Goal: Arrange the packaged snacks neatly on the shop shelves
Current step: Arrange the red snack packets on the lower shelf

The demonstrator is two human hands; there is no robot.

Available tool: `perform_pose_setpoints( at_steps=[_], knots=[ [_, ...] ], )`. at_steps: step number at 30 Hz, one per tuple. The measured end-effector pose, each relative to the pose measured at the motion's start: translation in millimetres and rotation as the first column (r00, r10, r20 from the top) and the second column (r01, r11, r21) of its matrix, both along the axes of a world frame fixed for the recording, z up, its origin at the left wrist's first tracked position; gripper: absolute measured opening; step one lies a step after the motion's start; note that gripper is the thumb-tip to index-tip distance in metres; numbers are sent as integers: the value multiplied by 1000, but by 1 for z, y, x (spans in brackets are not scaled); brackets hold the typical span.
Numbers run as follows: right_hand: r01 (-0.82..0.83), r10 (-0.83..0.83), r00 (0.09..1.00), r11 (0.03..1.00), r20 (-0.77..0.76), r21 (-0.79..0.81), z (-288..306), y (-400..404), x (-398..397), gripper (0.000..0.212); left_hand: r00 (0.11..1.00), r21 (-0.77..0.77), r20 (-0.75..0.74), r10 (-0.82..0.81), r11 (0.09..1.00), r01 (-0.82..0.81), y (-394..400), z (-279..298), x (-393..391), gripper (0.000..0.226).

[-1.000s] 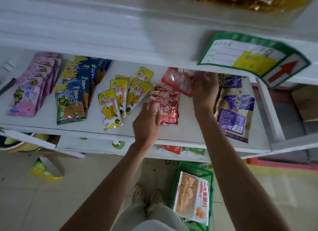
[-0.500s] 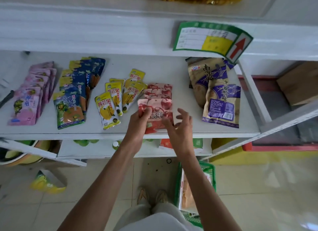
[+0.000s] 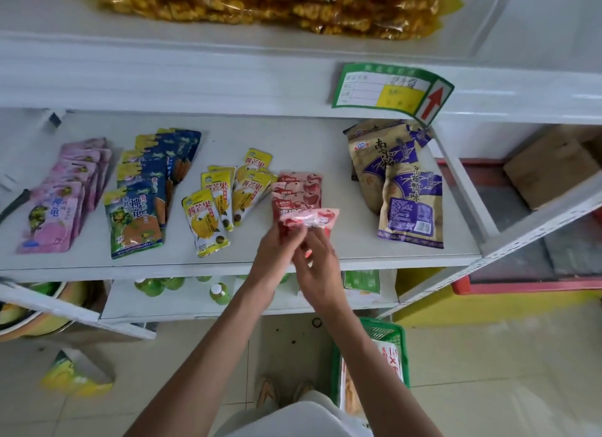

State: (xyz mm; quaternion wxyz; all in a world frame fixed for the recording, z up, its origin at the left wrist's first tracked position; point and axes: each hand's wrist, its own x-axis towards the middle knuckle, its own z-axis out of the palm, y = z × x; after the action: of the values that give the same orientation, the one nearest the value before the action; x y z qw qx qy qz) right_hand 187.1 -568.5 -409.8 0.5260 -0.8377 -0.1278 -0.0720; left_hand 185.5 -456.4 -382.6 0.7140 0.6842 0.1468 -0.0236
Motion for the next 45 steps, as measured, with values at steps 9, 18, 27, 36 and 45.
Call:
perform_pose_setpoints(
  at_steps=[9,18,27,36,45],
  knots=[
    [242,-328,895,927,-304,-286,-35,-22,42,35,994,51,-83,-70,996,75,43,-35,36,38],
    [261,-357,911,887,-208,-381,-39,-18,66,16,931,570,340,133,758,-316,40,-74,29,51],
    [531,-558,824,821,-94,-210,-8,-70,71,15,920,813,354,-168,542,-214,9,-83,20,33],
    [533,-672,704,713,-227,-455,-11,-239,128,71,926,942,217,-309,314,-116,9,-77,32,34],
    [548,-391,768,811,-507,204,4,-243,123,14,860,909,339,-382,368,-195,-22,-37,23,30]
  ],
)
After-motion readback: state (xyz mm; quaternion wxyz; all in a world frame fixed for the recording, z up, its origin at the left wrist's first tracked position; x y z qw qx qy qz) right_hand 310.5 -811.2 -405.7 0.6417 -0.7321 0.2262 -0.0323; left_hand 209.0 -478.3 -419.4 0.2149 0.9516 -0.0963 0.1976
